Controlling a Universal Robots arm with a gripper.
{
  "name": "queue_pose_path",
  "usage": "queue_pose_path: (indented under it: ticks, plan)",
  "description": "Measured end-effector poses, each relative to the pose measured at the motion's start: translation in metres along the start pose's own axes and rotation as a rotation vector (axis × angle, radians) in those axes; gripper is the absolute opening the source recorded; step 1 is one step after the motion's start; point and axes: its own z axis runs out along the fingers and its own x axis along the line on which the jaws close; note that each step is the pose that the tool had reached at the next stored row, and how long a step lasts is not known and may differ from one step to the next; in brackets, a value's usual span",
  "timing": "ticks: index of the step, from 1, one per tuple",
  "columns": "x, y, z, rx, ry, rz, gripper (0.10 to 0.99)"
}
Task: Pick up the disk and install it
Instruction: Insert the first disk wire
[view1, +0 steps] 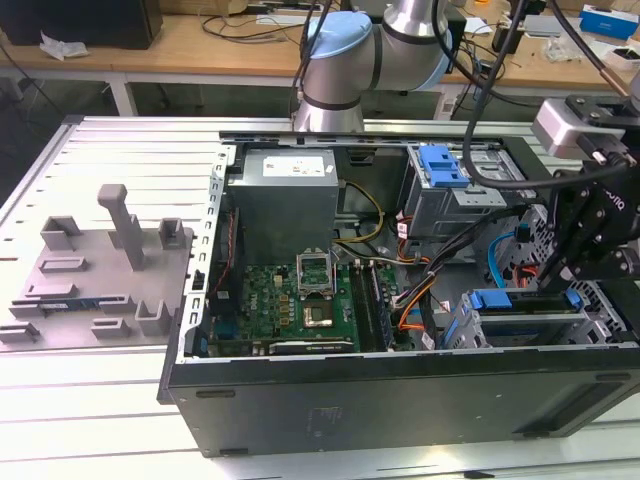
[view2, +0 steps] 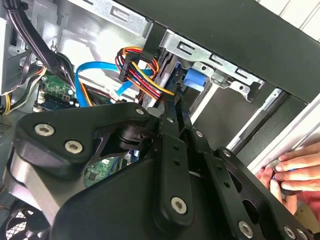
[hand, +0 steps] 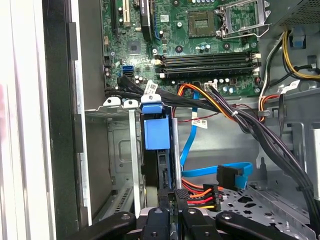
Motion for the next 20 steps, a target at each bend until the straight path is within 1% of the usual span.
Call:
queue_pose_path:
  ticks: [17,18,20]
  plan:
    - [0.0007,-0.0006,0.0083,0.000,-0.0004,0.000,0.165]
    - [0.0007,-0.0006,0.0078,0.000,-0.0010,0.000,0.176]
    - [0.0008,-0.0005,0.0045,0.000,-0.0015,0.000,0.294]
